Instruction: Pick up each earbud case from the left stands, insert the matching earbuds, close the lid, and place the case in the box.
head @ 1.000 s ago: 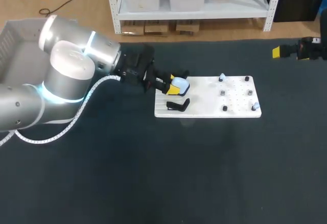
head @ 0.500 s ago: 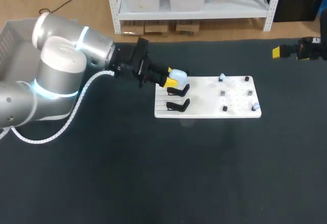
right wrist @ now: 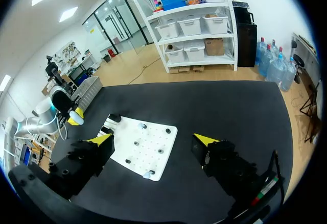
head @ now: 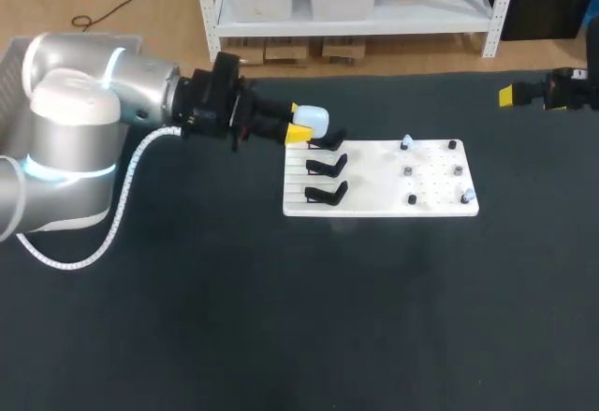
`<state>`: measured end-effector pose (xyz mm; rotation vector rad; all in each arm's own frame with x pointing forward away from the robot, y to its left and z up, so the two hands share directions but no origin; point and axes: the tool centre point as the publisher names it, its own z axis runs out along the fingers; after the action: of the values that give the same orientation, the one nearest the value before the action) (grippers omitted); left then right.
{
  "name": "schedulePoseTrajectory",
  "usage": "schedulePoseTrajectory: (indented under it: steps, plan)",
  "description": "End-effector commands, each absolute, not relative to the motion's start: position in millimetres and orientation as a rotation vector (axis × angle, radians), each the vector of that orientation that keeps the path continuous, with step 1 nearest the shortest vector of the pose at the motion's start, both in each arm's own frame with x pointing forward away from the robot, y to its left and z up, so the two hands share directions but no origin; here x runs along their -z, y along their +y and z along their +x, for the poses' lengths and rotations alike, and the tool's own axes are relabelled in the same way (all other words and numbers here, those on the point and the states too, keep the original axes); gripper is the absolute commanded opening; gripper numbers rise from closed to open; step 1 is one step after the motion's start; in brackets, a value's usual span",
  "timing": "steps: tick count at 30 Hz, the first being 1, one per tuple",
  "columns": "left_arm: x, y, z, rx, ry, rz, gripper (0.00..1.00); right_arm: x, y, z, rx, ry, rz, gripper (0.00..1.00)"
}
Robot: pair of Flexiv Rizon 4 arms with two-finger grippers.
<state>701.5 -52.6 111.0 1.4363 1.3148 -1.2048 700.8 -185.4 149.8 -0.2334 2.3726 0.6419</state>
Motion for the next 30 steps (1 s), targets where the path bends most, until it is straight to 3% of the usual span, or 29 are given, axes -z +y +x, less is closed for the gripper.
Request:
schedulePoseTrajectory:
  steps: [1, 30]
  plan:
    - [-113.2, -50.4, 692.9, 1.152, 1.340, 1.394, 0.00, -149.9, -185.6, 700.5, -0.642, 2.373, -0.234, 1.00]
    - [-118.5, -60.4, 686.3, 1.170, 1.270, 1.356, 0.00, -149.9, -185.6, 700.5, -0.642, 2.373, -0.234, 1.00]
